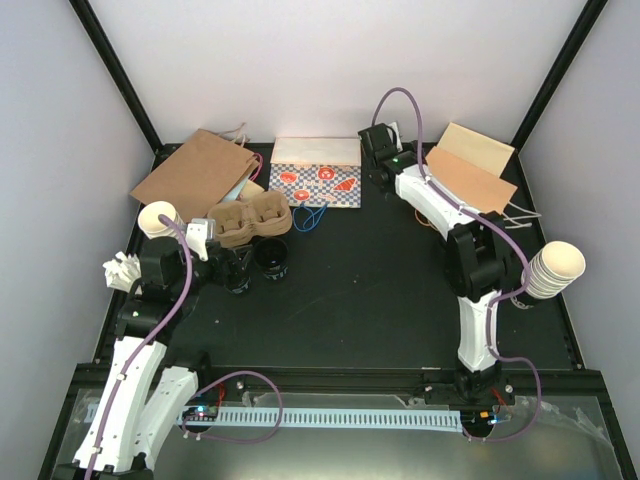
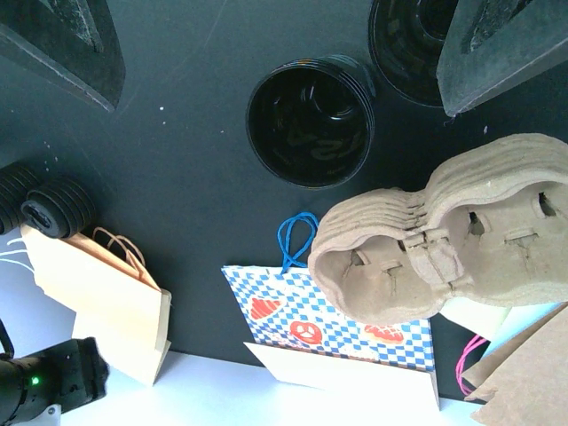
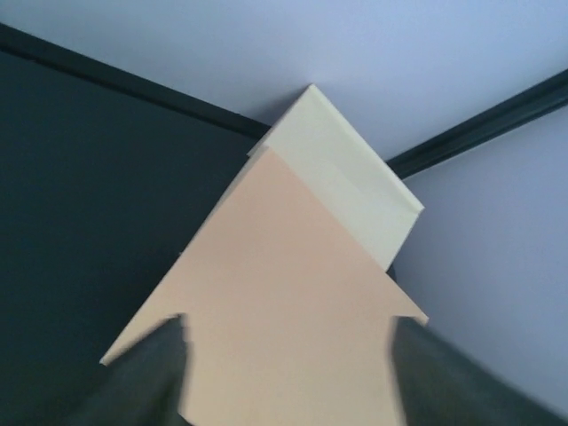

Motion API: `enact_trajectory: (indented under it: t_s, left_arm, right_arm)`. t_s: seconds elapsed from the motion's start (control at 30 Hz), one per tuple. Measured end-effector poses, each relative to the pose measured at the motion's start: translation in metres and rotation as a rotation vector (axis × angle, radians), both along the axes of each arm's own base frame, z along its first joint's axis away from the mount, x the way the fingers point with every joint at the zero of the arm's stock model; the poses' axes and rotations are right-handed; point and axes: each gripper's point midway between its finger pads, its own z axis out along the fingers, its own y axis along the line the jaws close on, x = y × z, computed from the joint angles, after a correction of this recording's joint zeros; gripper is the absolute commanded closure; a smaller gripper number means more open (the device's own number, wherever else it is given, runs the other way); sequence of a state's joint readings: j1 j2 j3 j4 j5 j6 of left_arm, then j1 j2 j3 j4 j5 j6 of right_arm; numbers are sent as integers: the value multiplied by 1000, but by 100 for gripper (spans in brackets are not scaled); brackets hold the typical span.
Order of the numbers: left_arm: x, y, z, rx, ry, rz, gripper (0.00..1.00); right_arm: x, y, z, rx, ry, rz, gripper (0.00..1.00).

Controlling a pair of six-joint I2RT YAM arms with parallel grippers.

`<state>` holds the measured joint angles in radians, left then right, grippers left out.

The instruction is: Pack the takeout coffee

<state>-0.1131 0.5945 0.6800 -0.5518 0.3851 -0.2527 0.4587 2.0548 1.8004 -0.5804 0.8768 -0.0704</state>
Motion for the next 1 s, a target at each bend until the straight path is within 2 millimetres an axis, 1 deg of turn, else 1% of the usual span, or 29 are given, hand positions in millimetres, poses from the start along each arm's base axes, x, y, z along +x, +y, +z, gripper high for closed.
enact_trajectory:
  t_s: [0.07, 0.1, 0.2, 0.27, 0.33, 0.4, 0.5, 0.6, 0.77, 1.0]
  left_arm:
    - [0, 0, 0, 0, 0, 0, 1]
    - [0, 0, 0, 0, 0, -1, 1]
    - [0, 0, 0, 0, 0, -1, 1]
    - [0, 0, 0, 0, 0, -1, 1]
    - [0, 0, 0, 0, 0, -2, 1]
    - [0, -1, 0, 0, 0, -5, 1]
    - [-1, -1, 0, 0, 0, -6, 1]
    - [0, -1, 0, 1, 0, -5, 1]
    - [0, -1, 0, 1, 0, -5, 1]
    - [0, -1, 0, 1, -1, -5, 1]
  right_arm:
    - [0, 4, -3, 15, 16, 22, 2]
    - [1, 6, -7, 13, 35, 34, 0]
    - [4, 9, -25, -8, 90, 44, 0]
    - [10, 12, -41, -24, 122, 45, 0]
    - [12, 13, -62, -41, 165, 47, 0]
    - [12, 14, -86, -58, 219, 51, 0]
    - [10, 14, -109, -78, 270, 53, 0]
    - [8, 13, -118, -88, 291, 55, 0]
    - [8, 13, -121, -90, 290, 57, 0]
    - [1, 5, -140, -148, 318, 51, 0]
